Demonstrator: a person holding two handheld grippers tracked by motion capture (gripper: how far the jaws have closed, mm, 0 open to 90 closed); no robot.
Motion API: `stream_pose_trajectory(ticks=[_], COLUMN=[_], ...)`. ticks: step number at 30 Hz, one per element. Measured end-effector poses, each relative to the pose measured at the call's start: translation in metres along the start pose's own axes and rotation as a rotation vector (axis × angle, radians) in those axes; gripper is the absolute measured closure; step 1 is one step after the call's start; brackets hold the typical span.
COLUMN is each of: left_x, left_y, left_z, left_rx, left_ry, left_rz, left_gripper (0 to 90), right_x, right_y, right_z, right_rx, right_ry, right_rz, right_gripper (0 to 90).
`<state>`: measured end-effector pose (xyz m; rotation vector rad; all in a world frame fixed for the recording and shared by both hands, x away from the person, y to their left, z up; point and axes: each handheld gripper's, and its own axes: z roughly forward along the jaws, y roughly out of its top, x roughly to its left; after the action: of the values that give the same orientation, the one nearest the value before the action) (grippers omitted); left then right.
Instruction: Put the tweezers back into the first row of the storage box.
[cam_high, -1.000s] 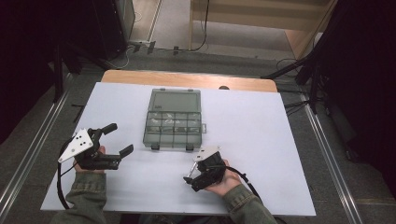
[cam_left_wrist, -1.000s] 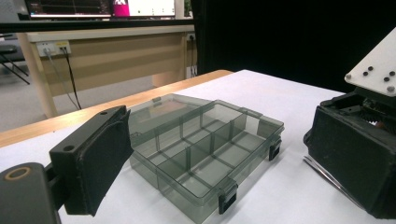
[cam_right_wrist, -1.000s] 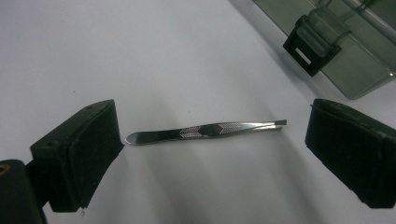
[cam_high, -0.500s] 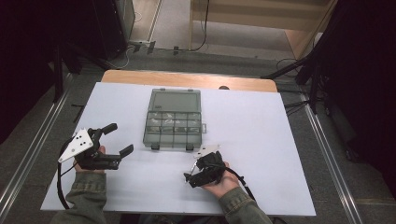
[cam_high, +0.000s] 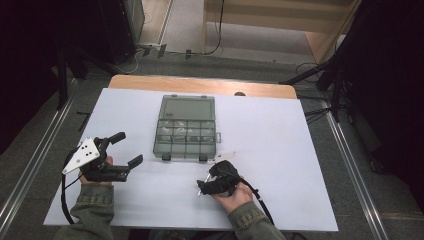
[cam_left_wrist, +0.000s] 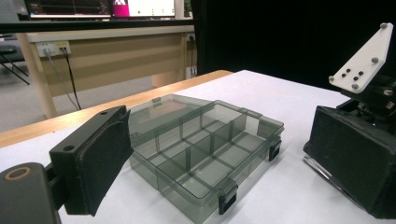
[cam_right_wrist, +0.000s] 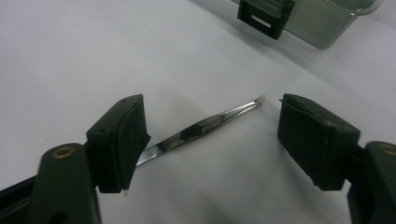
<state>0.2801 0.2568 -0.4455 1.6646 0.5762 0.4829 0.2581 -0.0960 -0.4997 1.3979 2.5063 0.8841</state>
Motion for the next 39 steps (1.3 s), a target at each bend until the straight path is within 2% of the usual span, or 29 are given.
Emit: stream_pose_trajectory(ticks=[3,9,21,24,31,39], left_x=[0.0,0.0,0.0,0.0,0.0,0.0], left_y=[0.0,0.0,0.0,0.0,0.0,0.0], left_z=[0.0,0.0,0.0,0.0,0.0,0.0], left_rx=[0.001,0.0,-0.001,-0.001,-0.001,-0.001], left_ry=[0.001,0.001,0.001,0.002,0.002,0.002], left_rz=[0.0,0.0,0.0,0.0,0.0,0.0], left_gripper=[5.7,5.7,5.7,5.7,5.7,5.7], right_x=[0.0,0.002,0.006,0.007,0.01,0.01], right_y=[0.001,0.002,0.004,0.005,0.006,0.005], right_z=[0.0,0.0,0.0,-0.001,-0.001,-0.002], right_rx=[-0.003,0.004,0.023,0.027,0.037,0.055], right_ry=[-0.011,-0.029,-0.081,-0.096,-0.111,-0.105], right_rz=[0.022,0.035,0.041,0.042,0.037,0.023], right_gripper=[31.9,36.1,46.0,54.9,68.5,83.2])
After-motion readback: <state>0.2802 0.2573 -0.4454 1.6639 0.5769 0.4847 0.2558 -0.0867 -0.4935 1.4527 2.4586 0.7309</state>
